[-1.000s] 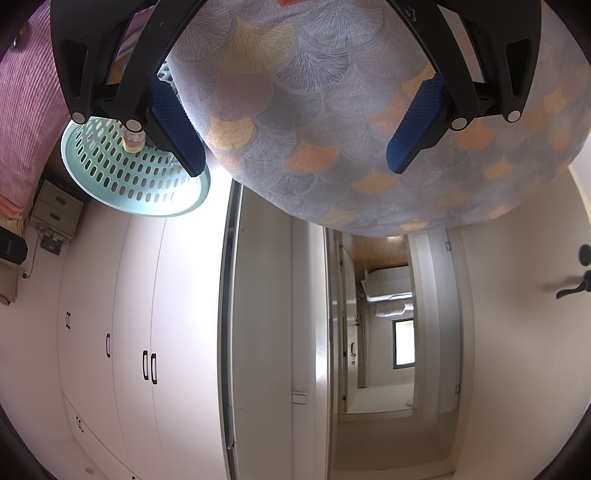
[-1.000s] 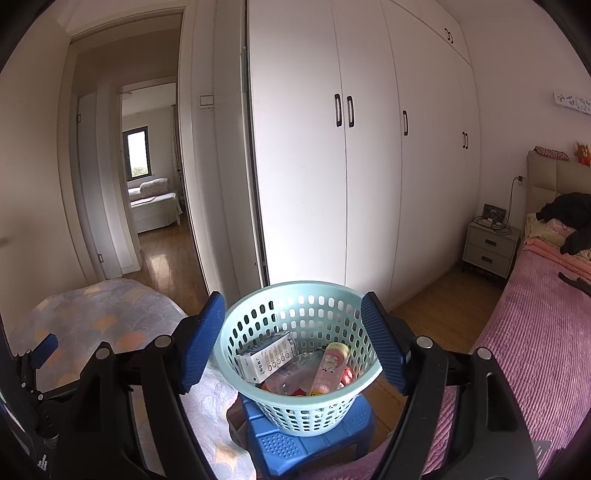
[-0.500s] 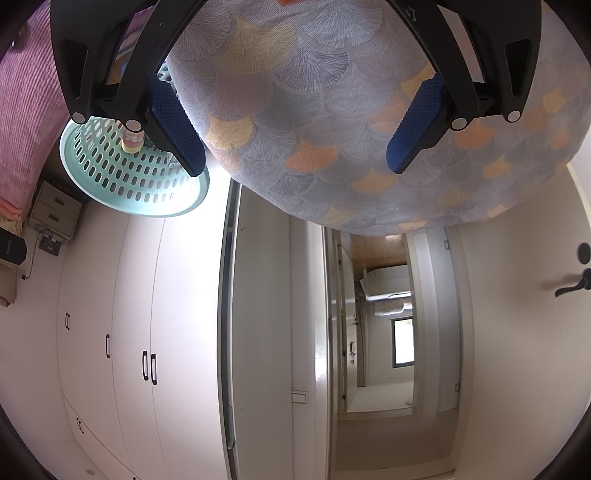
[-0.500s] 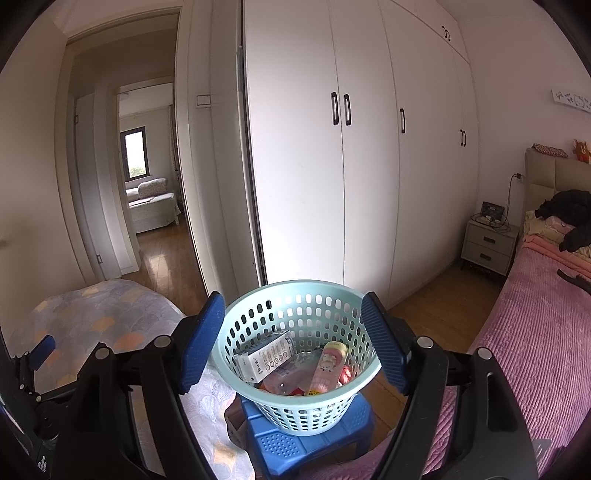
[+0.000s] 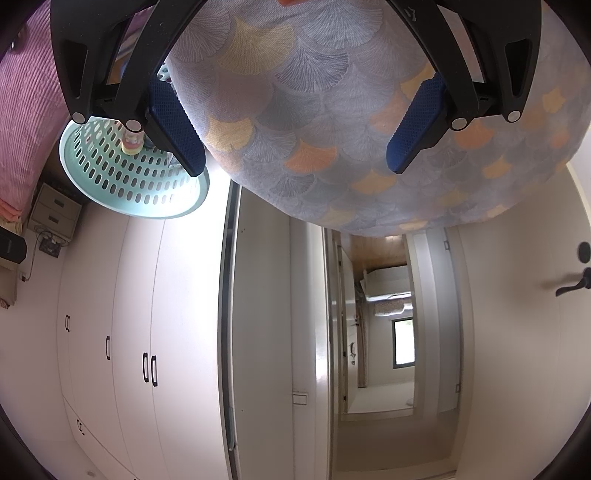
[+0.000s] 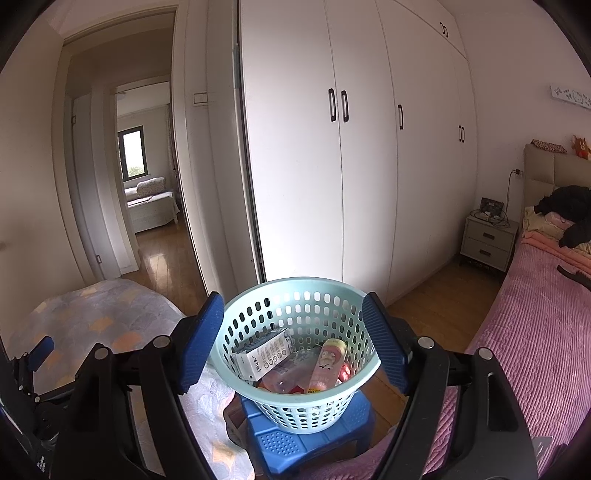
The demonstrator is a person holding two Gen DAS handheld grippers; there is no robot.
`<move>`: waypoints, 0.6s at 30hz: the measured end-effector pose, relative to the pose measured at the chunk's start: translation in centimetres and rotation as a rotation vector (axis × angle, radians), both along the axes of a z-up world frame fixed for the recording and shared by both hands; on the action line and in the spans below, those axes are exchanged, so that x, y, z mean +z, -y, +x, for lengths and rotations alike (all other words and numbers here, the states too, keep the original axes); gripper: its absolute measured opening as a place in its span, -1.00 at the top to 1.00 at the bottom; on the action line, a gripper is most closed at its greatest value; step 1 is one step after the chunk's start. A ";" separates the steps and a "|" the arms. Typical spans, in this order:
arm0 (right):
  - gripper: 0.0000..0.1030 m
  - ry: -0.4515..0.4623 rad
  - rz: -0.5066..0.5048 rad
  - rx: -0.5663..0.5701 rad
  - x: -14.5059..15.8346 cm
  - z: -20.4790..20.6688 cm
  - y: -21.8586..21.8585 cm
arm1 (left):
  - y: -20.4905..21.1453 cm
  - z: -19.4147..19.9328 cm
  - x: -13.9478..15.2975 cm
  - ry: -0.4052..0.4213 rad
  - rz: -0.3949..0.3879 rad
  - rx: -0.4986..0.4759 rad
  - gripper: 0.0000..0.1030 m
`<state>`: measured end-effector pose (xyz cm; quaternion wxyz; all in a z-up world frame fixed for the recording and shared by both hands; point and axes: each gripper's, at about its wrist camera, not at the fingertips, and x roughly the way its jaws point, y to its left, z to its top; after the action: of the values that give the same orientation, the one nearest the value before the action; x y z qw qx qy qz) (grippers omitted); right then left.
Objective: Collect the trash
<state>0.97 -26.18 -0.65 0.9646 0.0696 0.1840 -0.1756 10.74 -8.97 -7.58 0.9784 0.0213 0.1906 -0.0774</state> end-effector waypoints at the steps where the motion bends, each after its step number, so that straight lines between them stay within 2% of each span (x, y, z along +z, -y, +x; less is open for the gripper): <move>1: -0.43 -0.001 0.000 0.000 0.0 0.0 0.0 | 0.1 0.0 0.0 -0.001 -0.001 0.000 -0.85; 15: -0.44 -0.009 0.004 0.006 -0.2 0.2 0.2 | -0.2 0.0 -0.1 -0.002 0.008 -0.004 -0.85; 18: -0.44 -0.008 0.002 0.011 0.2 0.0 0.1 | 0.0 -0.2 0.3 0.010 0.031 0.002 -0.85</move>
<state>0.95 -26.28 -0.50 0.9647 0.0689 0.1883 -0.1705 10.56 -8.98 -7.32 0.9789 0.0367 0.1871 -0.0733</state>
